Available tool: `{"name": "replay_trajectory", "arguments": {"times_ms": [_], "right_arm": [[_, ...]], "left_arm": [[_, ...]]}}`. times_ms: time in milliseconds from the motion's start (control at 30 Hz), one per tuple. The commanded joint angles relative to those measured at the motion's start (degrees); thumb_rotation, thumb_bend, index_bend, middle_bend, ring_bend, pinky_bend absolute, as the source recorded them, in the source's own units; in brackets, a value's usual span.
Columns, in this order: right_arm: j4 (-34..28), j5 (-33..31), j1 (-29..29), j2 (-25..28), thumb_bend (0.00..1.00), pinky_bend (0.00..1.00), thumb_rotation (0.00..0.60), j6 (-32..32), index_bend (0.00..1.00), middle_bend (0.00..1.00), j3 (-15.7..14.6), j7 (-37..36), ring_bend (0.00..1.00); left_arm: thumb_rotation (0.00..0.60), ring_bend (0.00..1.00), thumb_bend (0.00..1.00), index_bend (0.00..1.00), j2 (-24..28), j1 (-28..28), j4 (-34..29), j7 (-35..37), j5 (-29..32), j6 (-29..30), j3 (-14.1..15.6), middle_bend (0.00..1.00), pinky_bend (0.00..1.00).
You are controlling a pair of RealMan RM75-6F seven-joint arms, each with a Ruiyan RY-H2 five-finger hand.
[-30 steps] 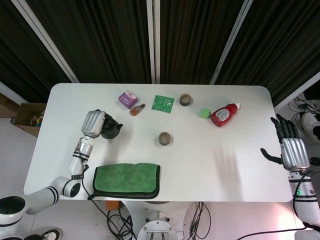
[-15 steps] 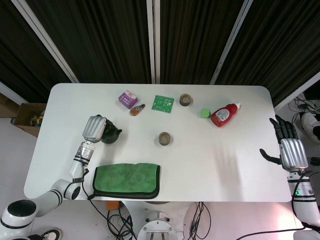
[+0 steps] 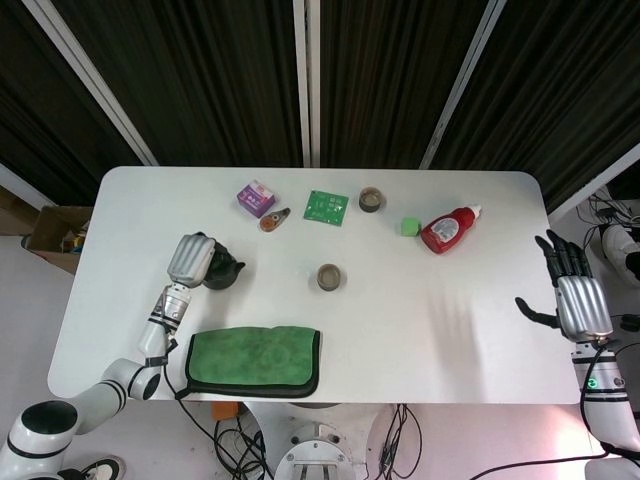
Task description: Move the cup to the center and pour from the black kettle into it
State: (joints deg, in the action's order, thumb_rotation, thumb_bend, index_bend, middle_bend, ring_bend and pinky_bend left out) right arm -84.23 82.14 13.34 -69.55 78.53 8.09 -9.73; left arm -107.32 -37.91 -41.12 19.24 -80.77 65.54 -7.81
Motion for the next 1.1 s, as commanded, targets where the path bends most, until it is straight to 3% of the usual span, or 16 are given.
{"name": "replay_trajectory", "arguments": {"times_ms": [33, 667, 1100], "right_arm": [[0.0, -0.1, 0.0, 0.0, 0.19, 0.0, 0.6, 0.0, 0.0, 0.0, 0.0, 0.1, 0.0], [0.3, -0.2, 0.0, -0.4, 0.19, 0.0, 0.6, -0.3, 0.0, 0.0, -0.1, 0.3, 0.0], [0.6, -0.3, -0.1, -0.6, 0.19, 0.0, 0.6, -0.3, 0.0, 0.0, -0.2, 0.1, 0.0]], "left_arm": [[0.6, 0.93, 0.4, 1.0, -0.1, 0.0, 0.2, 0.2, -0.1, 0.0, 0.0, 1.0, 0.52], [0.6, 0.92, 0.3, 1.0, -1.5, 0.4, 3.0, 2.1, -1.3, -0.2, 0.5, 1.0, 0.52], [0.595, 0.91, 0.11, 1.0, -2.0, 0.6, 4.6, 4.6, -1.8, -0.2, 0.6, 1.0, 0.52]]}}
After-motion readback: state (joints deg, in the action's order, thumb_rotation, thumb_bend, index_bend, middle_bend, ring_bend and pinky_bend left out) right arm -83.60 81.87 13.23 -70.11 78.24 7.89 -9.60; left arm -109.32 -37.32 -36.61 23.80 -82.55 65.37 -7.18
